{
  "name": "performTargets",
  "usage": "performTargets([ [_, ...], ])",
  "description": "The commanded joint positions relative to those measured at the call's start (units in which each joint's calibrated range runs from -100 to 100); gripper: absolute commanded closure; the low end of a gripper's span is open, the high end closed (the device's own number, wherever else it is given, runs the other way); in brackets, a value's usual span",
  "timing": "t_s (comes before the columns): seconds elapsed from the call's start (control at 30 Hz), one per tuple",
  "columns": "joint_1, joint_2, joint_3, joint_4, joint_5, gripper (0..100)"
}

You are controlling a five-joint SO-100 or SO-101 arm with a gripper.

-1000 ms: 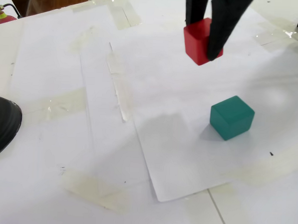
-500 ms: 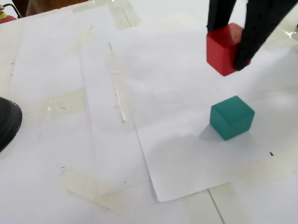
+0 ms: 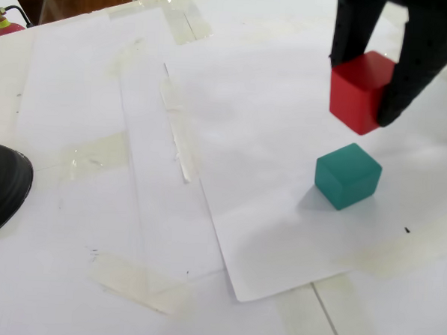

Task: Put the red cube on the top of the blue cube.

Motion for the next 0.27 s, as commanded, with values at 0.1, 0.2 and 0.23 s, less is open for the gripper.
performTargets([
  [0.1,-1.18,0.95,-4.82,-1.85,-0.63,86],
  [0.2,-1.41,1.81,-4.37,-2.75,-0.63,86],
  [0.23,-1.41,1.98,-4.18,-3.15,-0.63,86],
])
